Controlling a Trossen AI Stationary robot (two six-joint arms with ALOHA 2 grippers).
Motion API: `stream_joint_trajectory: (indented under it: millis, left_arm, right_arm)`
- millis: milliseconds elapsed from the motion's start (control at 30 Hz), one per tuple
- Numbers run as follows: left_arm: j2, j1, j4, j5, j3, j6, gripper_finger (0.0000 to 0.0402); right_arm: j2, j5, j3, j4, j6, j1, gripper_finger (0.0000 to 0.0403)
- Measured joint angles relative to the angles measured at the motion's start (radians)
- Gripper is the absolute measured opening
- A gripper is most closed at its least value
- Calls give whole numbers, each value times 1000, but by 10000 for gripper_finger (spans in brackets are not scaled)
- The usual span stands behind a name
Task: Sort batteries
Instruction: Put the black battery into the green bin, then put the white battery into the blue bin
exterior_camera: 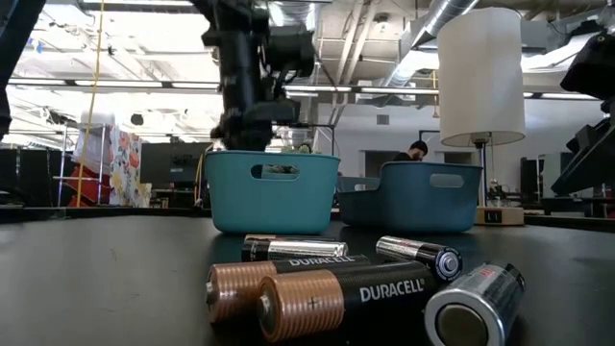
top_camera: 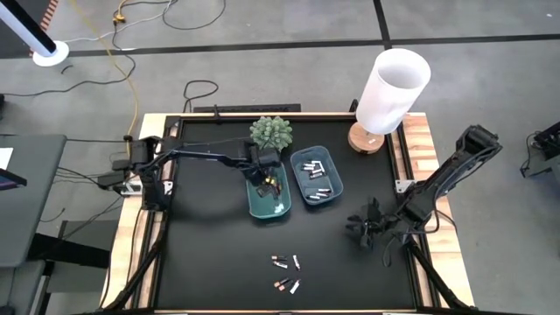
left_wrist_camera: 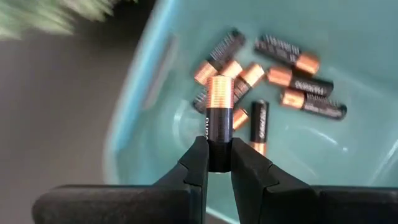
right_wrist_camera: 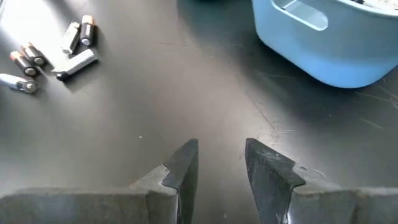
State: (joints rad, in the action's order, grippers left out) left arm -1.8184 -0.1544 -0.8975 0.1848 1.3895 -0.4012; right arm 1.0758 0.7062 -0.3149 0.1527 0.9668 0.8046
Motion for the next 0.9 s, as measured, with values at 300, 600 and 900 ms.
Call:
stream_joint_trajectory:
  millis: [300,600,900]
  left_arm:
    - [-1,-14,195,-177,-87,31,96]
    - [-1,6,149,-178,-87,23,161]
    - [2,6,-83,-158,34,63,158]
  right_arm:
    - [10,0,0,0,-59,-41,150]
    - [10,-1,0,-2,-59,-51,150]
    - [4,-3,0,-16,-58,-69,150]
